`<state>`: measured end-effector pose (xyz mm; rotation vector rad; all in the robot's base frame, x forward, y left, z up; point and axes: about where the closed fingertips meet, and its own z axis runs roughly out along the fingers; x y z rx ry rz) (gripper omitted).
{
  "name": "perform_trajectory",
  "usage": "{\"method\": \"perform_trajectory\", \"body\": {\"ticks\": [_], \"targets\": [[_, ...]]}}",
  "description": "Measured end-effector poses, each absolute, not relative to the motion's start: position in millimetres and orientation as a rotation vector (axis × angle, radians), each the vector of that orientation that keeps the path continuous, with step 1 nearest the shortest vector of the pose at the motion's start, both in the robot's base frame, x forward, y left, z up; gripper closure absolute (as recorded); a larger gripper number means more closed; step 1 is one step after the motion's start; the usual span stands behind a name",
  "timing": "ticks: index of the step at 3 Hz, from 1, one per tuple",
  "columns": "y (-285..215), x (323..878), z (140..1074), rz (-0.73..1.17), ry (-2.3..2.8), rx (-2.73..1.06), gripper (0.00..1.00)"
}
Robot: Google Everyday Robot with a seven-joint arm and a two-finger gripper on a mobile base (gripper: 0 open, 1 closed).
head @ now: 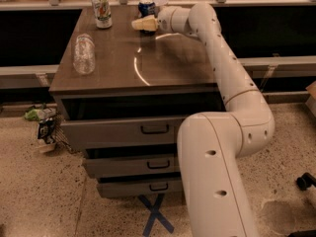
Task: Knock pepsi can over
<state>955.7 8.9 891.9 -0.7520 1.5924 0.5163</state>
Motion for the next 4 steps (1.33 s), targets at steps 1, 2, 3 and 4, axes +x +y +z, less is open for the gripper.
{"method": "perform_trajectory", "body": {"ticks": [1,2,3,4], "targets": [[20,956,890,0.541,1.59,-0.762,0.41],[20,954,896,0.552,1.577,-0.764,0.64],[1,943,921,0.554,1.52,-0.781,0.87],[-35,899,952,0.517,1.468,-0.927,1.0]]}}
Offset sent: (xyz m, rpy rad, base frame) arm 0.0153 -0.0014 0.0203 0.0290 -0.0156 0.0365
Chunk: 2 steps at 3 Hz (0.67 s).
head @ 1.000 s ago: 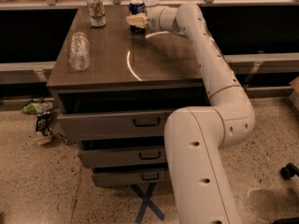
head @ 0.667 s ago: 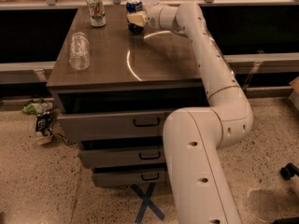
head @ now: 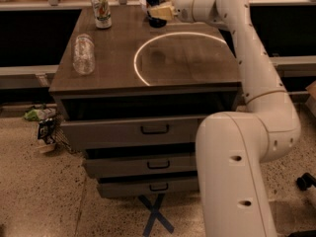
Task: Knock pepsi can over
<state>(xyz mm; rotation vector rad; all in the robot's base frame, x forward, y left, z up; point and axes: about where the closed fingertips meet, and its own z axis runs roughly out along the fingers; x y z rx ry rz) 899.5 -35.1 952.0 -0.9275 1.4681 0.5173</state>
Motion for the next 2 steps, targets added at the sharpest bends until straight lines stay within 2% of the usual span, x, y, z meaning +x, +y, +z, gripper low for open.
{"method": "perform_trajectory", "body": {"ticks": [2], "targets": [[-63,826,941,0.425,1.511,-1.279,1.0]]}}
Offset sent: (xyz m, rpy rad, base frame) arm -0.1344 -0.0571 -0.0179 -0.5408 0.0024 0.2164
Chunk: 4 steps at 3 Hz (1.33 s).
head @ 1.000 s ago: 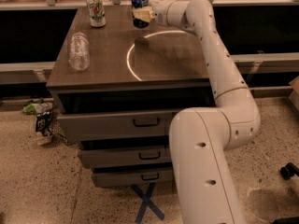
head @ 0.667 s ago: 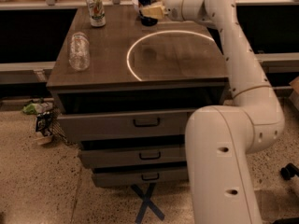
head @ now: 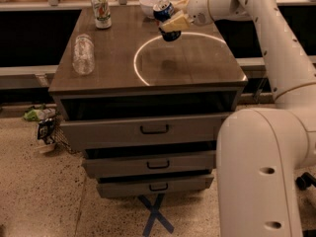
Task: Knock pepsi can over
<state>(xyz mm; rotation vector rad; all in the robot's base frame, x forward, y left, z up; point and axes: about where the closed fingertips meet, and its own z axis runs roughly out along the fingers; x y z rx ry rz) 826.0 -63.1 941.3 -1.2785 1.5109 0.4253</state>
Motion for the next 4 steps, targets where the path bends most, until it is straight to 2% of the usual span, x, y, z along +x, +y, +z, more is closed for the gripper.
{"method": "perform_trajectory", "body": {"ticks": [2,4], "targets": [[-74,793,936,0.073,1.426,-1.684,1.0],[-65,783,913,-0.1,1.285,-1.984,1.0]]}}
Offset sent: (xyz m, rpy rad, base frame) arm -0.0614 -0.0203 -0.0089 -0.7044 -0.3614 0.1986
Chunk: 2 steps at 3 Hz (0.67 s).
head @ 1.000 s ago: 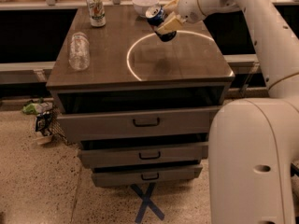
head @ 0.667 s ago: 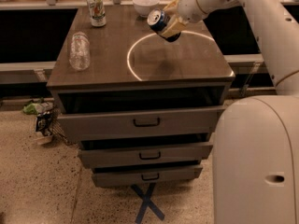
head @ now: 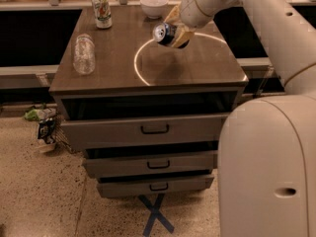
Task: Knock pepsi can over
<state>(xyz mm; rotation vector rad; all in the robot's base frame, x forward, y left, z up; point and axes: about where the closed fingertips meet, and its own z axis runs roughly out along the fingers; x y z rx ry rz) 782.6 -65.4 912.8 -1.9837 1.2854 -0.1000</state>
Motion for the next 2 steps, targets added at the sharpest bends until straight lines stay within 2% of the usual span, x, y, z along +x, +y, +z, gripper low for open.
{"method": "perform_trajectory", "body": {"ticks": [1,2], "targets": [[-58,778,892,-0.113,1.253,-2.156,0.99],[-58,779,881,-0.13,1.285,-2.236,0.78]]}}
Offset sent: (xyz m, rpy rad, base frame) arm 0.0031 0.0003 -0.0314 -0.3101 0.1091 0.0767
